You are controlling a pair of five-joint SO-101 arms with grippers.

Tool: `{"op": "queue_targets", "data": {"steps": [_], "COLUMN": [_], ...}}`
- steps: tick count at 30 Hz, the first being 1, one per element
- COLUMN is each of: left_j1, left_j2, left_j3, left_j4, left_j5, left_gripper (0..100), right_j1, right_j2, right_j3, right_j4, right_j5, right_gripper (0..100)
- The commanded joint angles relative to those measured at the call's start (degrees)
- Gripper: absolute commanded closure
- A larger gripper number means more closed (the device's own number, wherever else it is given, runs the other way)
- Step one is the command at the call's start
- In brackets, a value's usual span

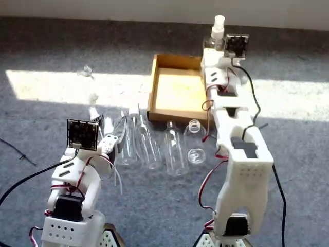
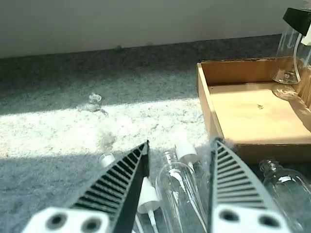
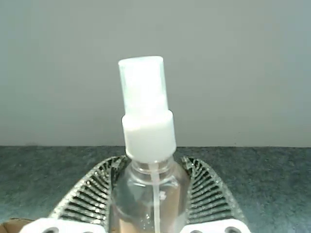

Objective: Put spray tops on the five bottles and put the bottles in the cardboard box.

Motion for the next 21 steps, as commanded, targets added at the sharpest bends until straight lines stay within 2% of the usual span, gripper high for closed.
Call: {"op": "queue_targets", "data": {"steps": [1, 9, 12, 16, 21], "left_j1": [0.22, 0.22, 0.22, 0.22, 0.22], "left_j2": [-0.66, -0.66, -0.66, -0.66, -0.66], "left_j3": [-0.31, -0.31, -0.31, -0.31, -0.31], "left_j4": [-1.41, -1.41, -1.41, -1.49, -1.49], "left_j5": [-0.18, -0.18, -0.18, -0.18, -0.18], "left_gripper": [80, 80, 80, 80, 80], "right_j1": [0.57, 0.57, 0.48, 0.57, 0.66], "right_j2": [0.84, 1.27, 1.19, 1.19, -0.66], "right_j3": [-5.58, -5.58, -5.49, -5.85, -5.41], "right_j4": [-1.19, -1.19, -1.1, 4.88, 6.64], "right_j5": [-0.53, -0.44, -0.35, -0.26, -0.18], "right_gripper": [99.4, 99.1, 95.7, 90.5, 89.9]}}
